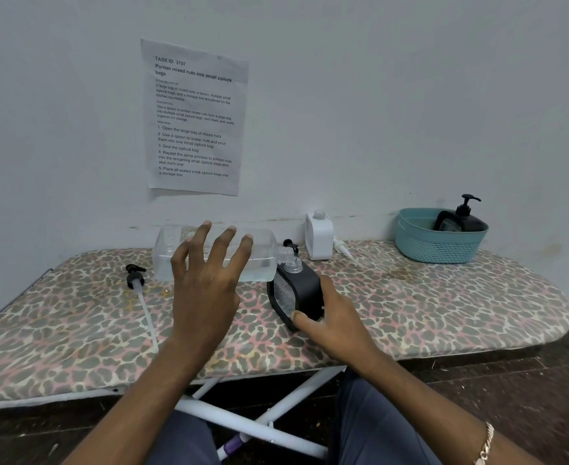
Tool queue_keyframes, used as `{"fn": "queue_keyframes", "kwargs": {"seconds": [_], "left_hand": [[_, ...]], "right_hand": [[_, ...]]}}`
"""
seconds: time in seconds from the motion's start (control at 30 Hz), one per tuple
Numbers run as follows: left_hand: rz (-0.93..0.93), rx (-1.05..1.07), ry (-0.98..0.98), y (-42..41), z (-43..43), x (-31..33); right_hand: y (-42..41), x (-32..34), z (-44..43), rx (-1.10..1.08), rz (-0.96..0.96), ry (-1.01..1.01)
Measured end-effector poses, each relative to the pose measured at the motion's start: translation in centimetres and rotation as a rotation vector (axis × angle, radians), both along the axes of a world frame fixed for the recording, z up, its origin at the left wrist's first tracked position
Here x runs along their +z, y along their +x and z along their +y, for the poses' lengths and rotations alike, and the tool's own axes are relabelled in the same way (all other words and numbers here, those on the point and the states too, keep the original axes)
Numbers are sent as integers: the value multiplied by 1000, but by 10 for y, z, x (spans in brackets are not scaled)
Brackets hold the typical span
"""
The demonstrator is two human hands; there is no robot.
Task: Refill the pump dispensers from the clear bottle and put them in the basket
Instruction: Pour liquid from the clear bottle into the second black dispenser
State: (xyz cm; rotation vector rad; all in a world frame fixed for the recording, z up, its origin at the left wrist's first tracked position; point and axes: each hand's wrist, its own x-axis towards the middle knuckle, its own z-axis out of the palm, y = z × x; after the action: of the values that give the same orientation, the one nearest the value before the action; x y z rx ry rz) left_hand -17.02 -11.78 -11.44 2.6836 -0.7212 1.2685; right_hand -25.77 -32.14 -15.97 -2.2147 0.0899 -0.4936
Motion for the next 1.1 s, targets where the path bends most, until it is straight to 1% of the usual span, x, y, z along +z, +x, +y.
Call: {"fn": "queue_keyframes", "kwargs": {"seconds": [1.1], "left_hand": [[15,13,7,-2,1,1]], "right_hand": [[2,-1,0,1,-1,-3]]}}
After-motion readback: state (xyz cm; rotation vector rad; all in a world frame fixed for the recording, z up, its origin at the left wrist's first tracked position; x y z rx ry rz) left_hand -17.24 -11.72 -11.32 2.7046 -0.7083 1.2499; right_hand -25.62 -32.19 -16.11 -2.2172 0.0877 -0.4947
